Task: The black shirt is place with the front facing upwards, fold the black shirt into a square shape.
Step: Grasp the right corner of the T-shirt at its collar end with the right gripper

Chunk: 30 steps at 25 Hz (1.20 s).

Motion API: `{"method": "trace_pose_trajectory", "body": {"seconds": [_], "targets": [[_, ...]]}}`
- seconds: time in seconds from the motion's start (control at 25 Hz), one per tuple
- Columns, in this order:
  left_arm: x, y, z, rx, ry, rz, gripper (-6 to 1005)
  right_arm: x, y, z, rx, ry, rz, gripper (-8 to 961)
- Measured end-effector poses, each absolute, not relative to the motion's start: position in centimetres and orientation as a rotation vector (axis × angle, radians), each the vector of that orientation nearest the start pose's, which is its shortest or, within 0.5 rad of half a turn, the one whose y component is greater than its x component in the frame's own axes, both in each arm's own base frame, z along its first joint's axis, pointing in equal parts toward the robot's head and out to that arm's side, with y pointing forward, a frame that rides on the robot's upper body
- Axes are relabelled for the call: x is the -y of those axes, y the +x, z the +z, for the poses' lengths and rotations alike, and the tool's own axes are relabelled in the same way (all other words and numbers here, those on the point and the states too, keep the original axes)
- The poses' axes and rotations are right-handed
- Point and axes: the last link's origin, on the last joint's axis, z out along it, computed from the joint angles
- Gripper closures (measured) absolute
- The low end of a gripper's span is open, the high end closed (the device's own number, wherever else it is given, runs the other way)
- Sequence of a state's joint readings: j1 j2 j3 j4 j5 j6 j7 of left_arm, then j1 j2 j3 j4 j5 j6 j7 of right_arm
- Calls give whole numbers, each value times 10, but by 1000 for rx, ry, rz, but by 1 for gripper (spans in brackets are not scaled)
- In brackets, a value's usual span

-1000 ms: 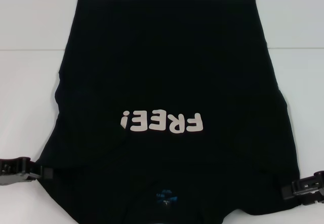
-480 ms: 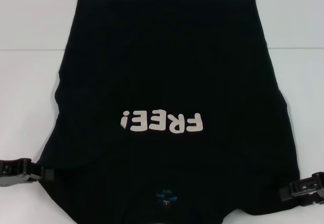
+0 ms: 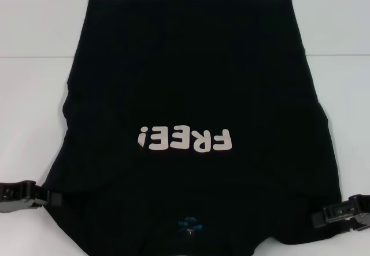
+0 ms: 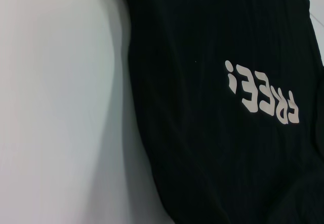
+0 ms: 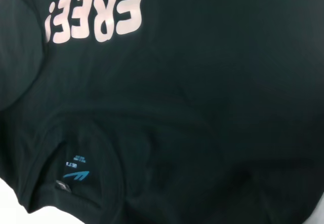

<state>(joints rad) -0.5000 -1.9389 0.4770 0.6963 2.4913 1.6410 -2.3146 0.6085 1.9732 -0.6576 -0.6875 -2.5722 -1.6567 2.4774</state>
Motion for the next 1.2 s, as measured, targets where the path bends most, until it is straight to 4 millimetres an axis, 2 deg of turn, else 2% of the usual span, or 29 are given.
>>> {"method": "trace_pose_trajectory", "body": {"seconds": [0.64,0.92,1.2], "targets": [[-300,-348,63,1969,-2181,-276,966,-320,307,22,-2035,-2302,-39,87],[-299,-348,63,1968,-2183,-278,965,-326,299,10,-2018,-2345,-37,87],[-299,-348,63,1968,-2183,-281,966,-327,299,11,-2016,-2344,-27,111]]}}
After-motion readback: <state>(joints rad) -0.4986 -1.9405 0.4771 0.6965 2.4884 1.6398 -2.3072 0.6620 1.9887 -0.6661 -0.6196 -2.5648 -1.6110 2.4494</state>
